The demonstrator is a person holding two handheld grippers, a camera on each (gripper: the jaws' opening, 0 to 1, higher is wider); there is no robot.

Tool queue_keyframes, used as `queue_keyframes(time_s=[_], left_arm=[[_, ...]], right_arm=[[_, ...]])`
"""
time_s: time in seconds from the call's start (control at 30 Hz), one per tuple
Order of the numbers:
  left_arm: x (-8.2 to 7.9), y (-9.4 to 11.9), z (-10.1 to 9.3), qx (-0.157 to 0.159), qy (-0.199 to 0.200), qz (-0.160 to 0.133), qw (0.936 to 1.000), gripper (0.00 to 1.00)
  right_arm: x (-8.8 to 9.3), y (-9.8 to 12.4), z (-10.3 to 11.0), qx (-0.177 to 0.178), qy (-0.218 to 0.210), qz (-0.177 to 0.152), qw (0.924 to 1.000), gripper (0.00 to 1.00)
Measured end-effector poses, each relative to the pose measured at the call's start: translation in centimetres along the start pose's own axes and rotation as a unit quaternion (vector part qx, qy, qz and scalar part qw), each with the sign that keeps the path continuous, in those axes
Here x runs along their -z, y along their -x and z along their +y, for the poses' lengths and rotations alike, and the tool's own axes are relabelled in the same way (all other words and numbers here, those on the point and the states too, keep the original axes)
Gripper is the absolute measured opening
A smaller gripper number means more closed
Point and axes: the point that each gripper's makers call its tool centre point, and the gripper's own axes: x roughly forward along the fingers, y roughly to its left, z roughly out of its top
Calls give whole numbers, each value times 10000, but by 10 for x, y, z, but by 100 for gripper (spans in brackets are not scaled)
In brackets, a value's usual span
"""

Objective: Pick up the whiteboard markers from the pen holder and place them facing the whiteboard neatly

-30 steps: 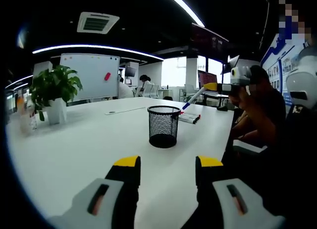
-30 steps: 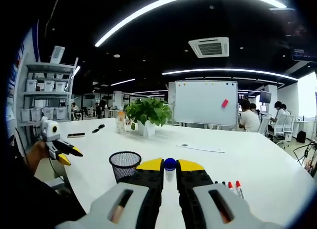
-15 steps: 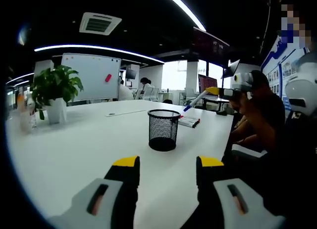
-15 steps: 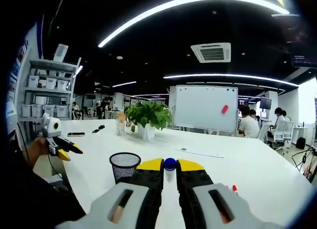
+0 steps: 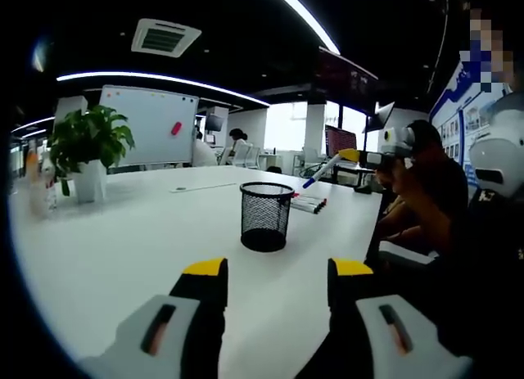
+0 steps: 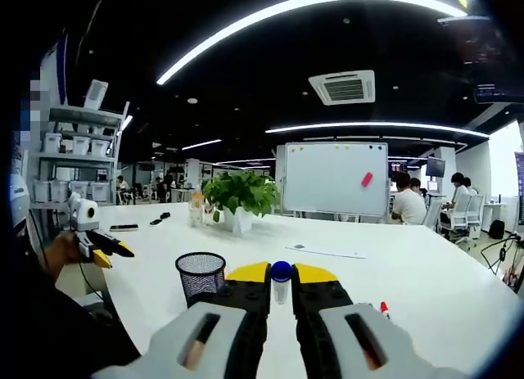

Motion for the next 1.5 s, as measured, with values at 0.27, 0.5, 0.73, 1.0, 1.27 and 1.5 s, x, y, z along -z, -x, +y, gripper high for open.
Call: queue_keyframes(time_s=[0.27, 0.5, 0.73, 1.0, 1.27, 1.5], left_arm=[[5, -2, -2, 25, -194, 135, 9997, 48], [2, -1, -2, 18, -171, 68, 9998, 48], [0, 1, 4, -100, -92, 3, 9999, 48], [3, -1, 4, -102, -93, 71, 9999, 47], [2, -1, 3, -107, -109, 75, 9999, 47], [3, -1, 3, -115, -125, 101, 9998, 47]], right_arm=[[0, 4, -7, 84, 40, -67, 9999, 13], [1, 5, -11, 149, 53, -124, 9998, 13], [5, 8, -18, 236, -13, -85, 9997, 13], [7, 20, -45, 667, 164, -79, 9976, 13], [5, 32, -62, 888, 133, -123, 9959, 13], [1, 39, -70, 1005, 176, -215, 9945, 13]])
